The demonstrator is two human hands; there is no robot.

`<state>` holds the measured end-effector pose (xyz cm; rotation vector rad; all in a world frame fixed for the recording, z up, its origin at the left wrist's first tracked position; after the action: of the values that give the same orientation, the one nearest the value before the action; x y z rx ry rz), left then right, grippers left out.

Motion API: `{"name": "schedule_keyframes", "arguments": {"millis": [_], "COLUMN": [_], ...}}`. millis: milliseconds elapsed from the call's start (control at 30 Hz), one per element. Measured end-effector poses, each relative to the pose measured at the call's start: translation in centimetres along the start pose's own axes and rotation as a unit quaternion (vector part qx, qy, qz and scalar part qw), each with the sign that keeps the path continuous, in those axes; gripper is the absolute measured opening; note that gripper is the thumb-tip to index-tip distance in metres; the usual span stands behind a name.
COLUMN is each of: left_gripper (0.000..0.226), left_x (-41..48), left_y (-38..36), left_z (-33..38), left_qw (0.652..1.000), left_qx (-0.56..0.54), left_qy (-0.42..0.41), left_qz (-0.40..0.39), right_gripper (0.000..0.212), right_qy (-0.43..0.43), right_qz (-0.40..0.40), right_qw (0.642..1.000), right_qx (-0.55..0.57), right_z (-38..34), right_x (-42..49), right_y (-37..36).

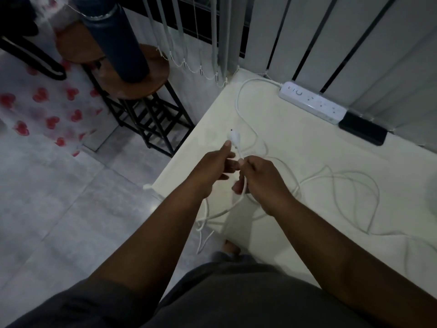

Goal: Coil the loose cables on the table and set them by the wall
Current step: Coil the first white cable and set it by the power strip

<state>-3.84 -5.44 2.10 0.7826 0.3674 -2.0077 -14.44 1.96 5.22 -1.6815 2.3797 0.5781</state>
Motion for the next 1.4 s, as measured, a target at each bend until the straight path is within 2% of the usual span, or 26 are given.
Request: {"name": "schedule_keyframes", "arguments": {"millis": [67,133,200,267,333,400,500,633,700,800,867,967,1033,1100,1133,1267,1333,1400], "left_gripper": [0.034,0.022,0.022,0.022,0.024,0.025,0.023,0.019,0.02,0.025,0.027,0.032,0.04,0.045,0.043,0.02,0.02,0.023], "left_x": [-0.2,-0.7,-1.1,-1.3,-1.3,-1.4,-1.1,-0.7,0.0,1.0,1.1,0.4,-0.2,-1.0,-1.4,-2.7,-2.8,-2.7], "left_y": [-2.1,-4.0,-5.5,-5.5,-4.3,-2.5,-0.5,0.2,-0.6,-2.8,-4.7,-6.6,-7.5,-8.3,-8.5,-8.6,-8.5,-7.9], "left_z": [2.3,4.7,7.3,11.1,15.7,19.6,22.0,20.4,18.2,13.6,10.7,7.9,7.5,8.1,8.6,9.6,9.9,10.6], "left_qw": [0.998,0.992,0.981,0.967,0.957,0.951,0.954,0.961,0.967,0.98,0.987,0.995,0.994,0.991,0.989,0.988,0.989,0.982], "left_qx": [-0.054,-0.108,-0.179,-0.238,-0.262,-0.256,-0.203,-0.072,-0.014,0.05,0.059,0.008,-0.034,-0.043,-0.037,-0.014,-0.064,-0.14], "left_qy": [-0.013,-0.019,-0.019,-0.045,-0.105,-0.168,-0.222,-0.263,-0.252,-0.191,-0.15,-0.084,-0.058,-0.068,-0.083,-0.121,-0.103,-0.085], "left_qz": [-0.036,-0.06,-0.076,-0.078,-0.068,-0.044,0.011,0.049,0.03,-0.003,-0.03,-0.057,-0.085,-0.11,-0.115,-0.096,-0.089,-0.094], "right_gripper": [0.032,0.036,0.037,0.035,0.033,0.033,0.035,0.036,0.037,0.036,0.035,0.031,0.03,0.016,0.019,0.035,0.051,0.052], "right_qy": [0.017,0.011,-0.015,-0.054,-0.077,-0.09,-0.111,-0.173,-0.183,-0.131,-0.087,-0.027,0.024,0.073,0.084,0.036,0.007,0.024], "right_qz": [-0.03,-0.044,-0.087,-0.159,-0.215,-0.235,-0.187,-0.005,0.095,0.203,0.196,0.106,0.07,0.082,0.099,0.105,0.054,-0.023], "right_qw": [0.999,0.998,0.989,0.975,0.968,0.967,0.975,0.975,0.96,0.92,0.91,0.911,0.947,0.985,0.988,0.989,0.997,0.999], "right_qx": [-0.005,0.038,0.115,0.148,0.1,0.048,0.053,0.142,0.19,0.307,0.355,0.397,0.311,0.136,0.083,0.095,0.048,-0.028], "right_z": [-0.2,0.5,2.0,3.8,6.4,9.1,11.5,12.8,12.3,9.5,6.0,0.3,-2.5,-4.2,-4.3,-2.5,-1.1,0.2], "right_x": [-1.7,-2.6,-3.0,-3.8,-5.0,-6.1,-6.4,-5.2,-4.6,-3.3,-2.3,-1.0,-0.9,-1.4,-1.7,-2.3,-2.5,-3.5], "right_y": [-0.9,-1.0,-1.1,-1.7,-2.5,-2.9,-0.9,5.2,7.9,10.9,11.2,9.0,8.1,8.0,8.0,6.6,5.2,3.7]}}
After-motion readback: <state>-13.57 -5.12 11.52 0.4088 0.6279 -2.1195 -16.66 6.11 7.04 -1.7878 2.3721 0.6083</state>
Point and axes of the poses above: each hand's wrist, its own x-axis towards the middle knuckle, its own y-axis out of the back of the hand, z = x × y, the point moved 10 cm from there along x, towards the middle knuckle, and after that the axes turned 3 degrees about y, right-handed, at the moved point
